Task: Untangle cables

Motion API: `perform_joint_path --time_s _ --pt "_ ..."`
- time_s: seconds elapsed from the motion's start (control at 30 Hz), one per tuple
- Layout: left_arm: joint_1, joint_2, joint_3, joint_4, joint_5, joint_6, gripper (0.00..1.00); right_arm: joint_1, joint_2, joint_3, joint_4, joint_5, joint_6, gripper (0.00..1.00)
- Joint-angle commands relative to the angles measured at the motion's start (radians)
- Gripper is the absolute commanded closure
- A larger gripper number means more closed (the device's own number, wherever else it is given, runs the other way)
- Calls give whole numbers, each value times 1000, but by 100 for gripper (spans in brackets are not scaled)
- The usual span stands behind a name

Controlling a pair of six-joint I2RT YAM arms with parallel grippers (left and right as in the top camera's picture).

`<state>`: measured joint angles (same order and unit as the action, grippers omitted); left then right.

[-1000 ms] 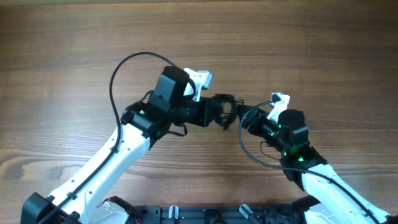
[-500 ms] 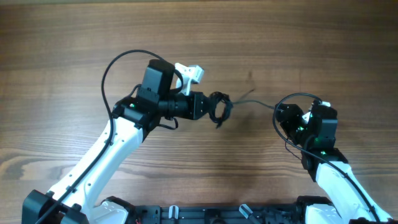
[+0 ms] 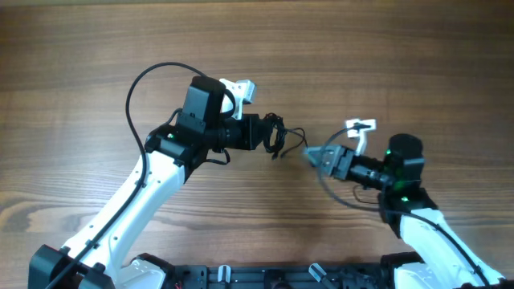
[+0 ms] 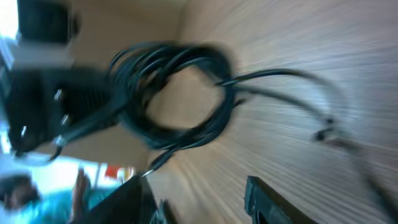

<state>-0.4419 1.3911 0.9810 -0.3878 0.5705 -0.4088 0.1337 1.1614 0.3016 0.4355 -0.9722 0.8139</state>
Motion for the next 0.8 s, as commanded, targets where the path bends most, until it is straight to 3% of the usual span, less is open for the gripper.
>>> perform_joint_path --time_s 0.0,0.37,0.6,0.73,0.77 --pt "-30 -21 7 45 -4 -27 96 106 6 0 47 11 26 50" --pt "-84 -21 7 63 -5 -101 96 184 8 0 46 195 161 63" --pt "-96 -21 7 64 -5 -102 96 184 8 0 51 206 238 84" --pt "-96 -21 7 64 -7 -102 96 184 8 0 54 186 279 85" --pt "-96 -21 7 65 -16 -101 96 184 8 0 54 178 288 81"
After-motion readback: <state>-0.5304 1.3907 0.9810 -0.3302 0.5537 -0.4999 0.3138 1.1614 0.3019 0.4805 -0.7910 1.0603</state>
